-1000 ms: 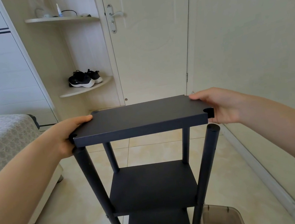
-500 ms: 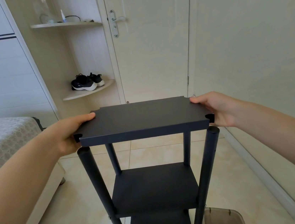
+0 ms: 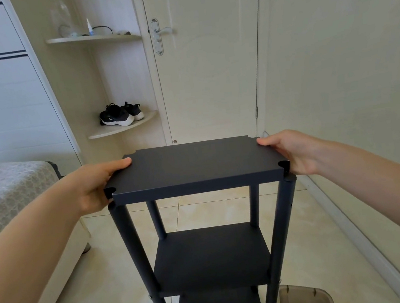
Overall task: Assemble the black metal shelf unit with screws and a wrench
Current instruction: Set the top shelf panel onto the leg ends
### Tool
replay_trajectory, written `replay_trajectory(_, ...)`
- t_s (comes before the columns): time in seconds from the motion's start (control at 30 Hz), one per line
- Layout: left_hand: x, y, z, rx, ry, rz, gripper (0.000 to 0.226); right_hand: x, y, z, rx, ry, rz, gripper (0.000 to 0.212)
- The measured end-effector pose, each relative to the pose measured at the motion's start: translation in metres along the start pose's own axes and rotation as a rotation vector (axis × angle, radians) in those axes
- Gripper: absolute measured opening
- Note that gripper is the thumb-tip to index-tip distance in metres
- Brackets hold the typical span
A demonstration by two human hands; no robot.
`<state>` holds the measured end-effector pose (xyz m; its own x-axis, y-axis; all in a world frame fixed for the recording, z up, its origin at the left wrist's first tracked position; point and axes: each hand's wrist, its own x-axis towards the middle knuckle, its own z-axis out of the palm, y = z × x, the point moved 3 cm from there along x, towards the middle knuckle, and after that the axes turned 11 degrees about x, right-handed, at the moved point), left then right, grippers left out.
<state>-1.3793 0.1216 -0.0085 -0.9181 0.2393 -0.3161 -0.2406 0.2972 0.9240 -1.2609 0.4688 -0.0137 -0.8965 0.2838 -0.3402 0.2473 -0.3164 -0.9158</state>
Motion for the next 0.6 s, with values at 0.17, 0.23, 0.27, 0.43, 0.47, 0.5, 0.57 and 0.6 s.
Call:
replay_trajectory(0.17,0.002,0.002,0.006,-0.017,-0.013,0.009,0.024,0.006,0.000,-0.004,-0.008,-0.001,0.003,0.024)
replay_trajectory(0.23,0.004,0.003,0.008,-0.018,-0.005,0.017,0.023,0.008,-0.001,-0.006,0.011,0.007,0.000,0.022)
replay_trajectory(0.27,0.005,0.003,0.008,-0.018,-0.002,0.017,0.024,0.008,0.000,-0.006,0.012,0.007,0.001,0.022)
replay_trajectory(0.43,0.010,0.000,0.008,-0.018,0.007,0.026,0.027,0.013,0.003,-0.006,0.004,-0.007,-0.007,0.023)
replay_trajectory(0.47,0.011,-0.001,0.007,-0.011,0.012,0.029,0.029,0.014,0.004,-0.006,-0.001,-0.007,-0.011,0.023)
replay_trajectory(0.5,0.012,-0.001,0.007,0.001,0.015,0.033,0.032,0.014,0.004,-0.006,-0.004,-0.008,-0.014,0.023)
replay_trajectory(0.57,0.013,-0.002,0.007,0.025,0.020,0.040,0.035,0.014,0.004,-0.007,-0.006,-0.006,-0.013,0.024)
replay_trajectory(0.6,0.013,-0.004,0.006,0.030,0.022,0.041,0.036,0.014,0.004,-0.008,-0.005,-0.004,-0.011,0.024)
